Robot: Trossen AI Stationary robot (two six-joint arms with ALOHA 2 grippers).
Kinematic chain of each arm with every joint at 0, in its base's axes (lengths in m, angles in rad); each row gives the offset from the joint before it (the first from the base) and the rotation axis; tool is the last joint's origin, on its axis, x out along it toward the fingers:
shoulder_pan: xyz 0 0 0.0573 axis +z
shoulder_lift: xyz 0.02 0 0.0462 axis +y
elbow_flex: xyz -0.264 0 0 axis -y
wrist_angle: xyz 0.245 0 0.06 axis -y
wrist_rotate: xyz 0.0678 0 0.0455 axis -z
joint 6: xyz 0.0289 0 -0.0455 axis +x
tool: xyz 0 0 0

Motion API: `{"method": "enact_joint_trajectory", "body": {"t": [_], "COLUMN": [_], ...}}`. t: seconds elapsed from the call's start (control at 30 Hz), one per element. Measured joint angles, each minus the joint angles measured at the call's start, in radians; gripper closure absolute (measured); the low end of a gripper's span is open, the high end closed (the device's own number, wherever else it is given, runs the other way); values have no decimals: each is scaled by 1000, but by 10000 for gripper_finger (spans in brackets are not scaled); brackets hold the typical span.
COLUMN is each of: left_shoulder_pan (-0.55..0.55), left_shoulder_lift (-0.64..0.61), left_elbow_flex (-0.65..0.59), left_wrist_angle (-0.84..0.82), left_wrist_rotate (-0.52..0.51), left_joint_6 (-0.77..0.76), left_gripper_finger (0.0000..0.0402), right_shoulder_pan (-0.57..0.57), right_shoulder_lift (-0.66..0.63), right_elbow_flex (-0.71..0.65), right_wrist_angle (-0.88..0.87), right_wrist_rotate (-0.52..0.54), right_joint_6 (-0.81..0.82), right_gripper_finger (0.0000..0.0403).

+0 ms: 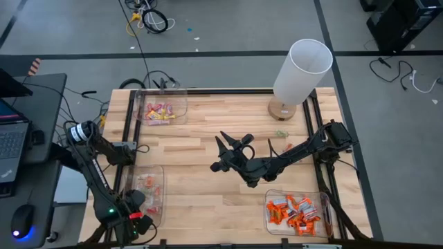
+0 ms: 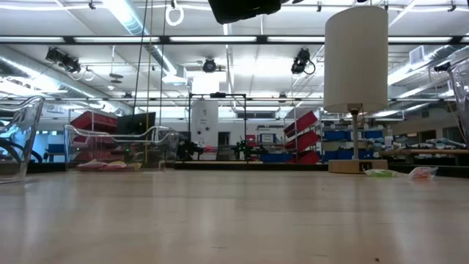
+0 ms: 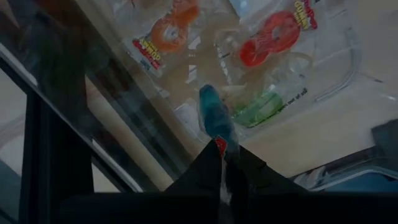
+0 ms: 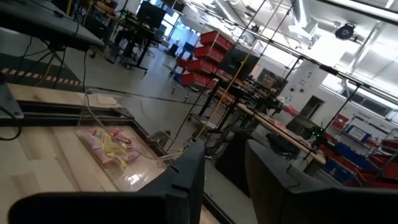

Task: Sort candy
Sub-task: Put the blue gummy into the bottom left transparent bin, then put the orange gummy into the bottom left transparent bin

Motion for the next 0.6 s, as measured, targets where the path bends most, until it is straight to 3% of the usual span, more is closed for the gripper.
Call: {"method": "enact_joint_trajectory", "body": {"t": [0.4, 0.6], "left_shoulder_pan": [0, 0], "left_shoulder_lift": [0, 0], "left_elbow_flex": [0, 54], "left_wrist_angle": [-17, -15], "left_wrist_rotate": [7, -2], "left_joint_6": [-11, 23], "left_gripper_finger": [289, 269], "right_shoulder_pan": [49, 66], "right_shoulder_lift": [-47, -107], "right_elbow_flex": [0, 0], "right_wrist_angle": [1, 1], "right_wrist_rotate": [56, 132], "right_joint_6": [47, -29], "right_gripper_finger": [300, 300]}}
